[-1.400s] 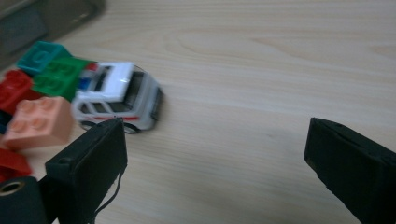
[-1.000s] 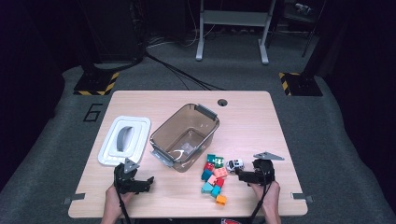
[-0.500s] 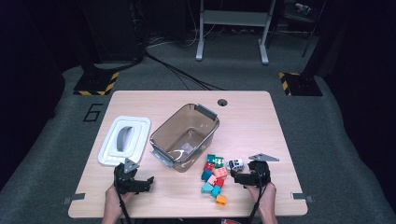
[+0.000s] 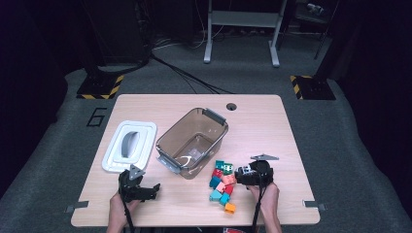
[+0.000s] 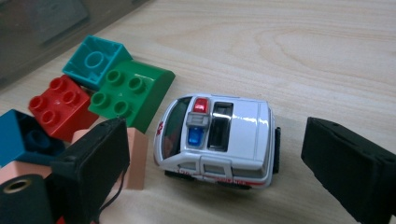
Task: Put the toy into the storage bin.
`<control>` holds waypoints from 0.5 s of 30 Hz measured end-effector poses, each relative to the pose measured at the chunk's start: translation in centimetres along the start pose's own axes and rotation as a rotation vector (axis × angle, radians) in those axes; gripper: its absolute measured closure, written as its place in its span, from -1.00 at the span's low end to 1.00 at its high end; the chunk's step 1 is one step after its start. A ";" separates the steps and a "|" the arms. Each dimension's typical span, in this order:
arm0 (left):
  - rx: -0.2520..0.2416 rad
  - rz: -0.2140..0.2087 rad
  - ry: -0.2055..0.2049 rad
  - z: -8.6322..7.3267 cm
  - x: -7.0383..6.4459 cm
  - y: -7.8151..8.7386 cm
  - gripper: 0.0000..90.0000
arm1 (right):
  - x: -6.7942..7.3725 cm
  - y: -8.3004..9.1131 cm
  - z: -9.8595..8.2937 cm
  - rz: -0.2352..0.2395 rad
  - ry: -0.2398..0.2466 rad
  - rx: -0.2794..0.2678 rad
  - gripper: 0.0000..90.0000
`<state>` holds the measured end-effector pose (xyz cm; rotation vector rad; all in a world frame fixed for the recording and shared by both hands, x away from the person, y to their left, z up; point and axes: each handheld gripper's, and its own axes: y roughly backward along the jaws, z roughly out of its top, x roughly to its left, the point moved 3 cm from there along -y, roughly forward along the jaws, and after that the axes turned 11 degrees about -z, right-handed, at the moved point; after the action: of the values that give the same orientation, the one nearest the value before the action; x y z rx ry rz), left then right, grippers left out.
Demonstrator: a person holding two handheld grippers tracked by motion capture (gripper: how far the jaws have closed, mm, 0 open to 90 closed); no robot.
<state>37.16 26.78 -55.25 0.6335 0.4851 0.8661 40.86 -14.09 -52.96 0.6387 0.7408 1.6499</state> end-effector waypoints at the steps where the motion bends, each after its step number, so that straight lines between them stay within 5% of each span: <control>1: -0.001 0.000 0.000 0.0 0.0 0.0 -0.99 | 0.0 -0.2 0.0 -0.001 -0.004 0.004 -0.87; 15: 0.000 0.000 -0.001 0.0 0.0 0.0 -0.99 | -0.1 -1.1 0.5 -0.055 0.029 0.021 -0.49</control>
<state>37.16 26.79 -55.25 0.6344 0.4841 0.8653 41.90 -14.00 -53.47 0.6053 0.7906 1.6052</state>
